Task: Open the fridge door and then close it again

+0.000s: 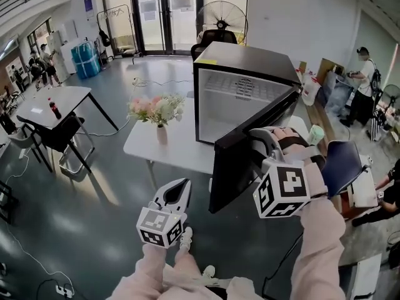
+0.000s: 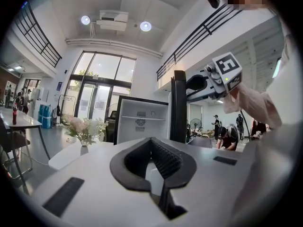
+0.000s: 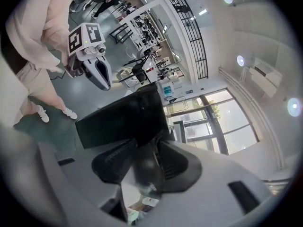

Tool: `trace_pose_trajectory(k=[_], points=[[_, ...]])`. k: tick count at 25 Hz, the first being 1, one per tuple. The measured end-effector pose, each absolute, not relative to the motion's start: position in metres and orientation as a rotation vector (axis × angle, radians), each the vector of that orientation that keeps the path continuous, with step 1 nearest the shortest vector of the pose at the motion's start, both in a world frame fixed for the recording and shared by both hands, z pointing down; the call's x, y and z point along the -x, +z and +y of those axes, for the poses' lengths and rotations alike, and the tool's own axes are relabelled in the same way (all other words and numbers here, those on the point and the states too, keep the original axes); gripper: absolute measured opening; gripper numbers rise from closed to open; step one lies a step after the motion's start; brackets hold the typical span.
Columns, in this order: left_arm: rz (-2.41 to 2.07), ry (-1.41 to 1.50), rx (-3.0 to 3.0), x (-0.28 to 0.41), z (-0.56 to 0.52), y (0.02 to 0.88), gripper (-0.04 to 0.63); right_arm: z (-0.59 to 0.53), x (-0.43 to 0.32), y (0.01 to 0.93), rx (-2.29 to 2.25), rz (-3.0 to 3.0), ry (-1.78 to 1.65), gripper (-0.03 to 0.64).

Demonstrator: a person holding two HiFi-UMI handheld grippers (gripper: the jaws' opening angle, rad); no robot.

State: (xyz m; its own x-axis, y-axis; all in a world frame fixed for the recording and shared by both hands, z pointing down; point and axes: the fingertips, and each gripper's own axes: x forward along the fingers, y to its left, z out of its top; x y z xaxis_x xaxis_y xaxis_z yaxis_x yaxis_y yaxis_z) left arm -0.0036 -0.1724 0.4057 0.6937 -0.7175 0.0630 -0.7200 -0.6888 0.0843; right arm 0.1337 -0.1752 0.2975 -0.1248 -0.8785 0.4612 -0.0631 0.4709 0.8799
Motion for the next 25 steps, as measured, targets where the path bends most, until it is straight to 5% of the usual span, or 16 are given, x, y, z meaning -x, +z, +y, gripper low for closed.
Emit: trace_pose_trajectory(k=[25], points=[[-1.002,0.031,-2.870,-0.038,-0.142,0.405,0.011,-0.104,-0.192,0.296,-0.880,-1.418,-0.868,0.167]])
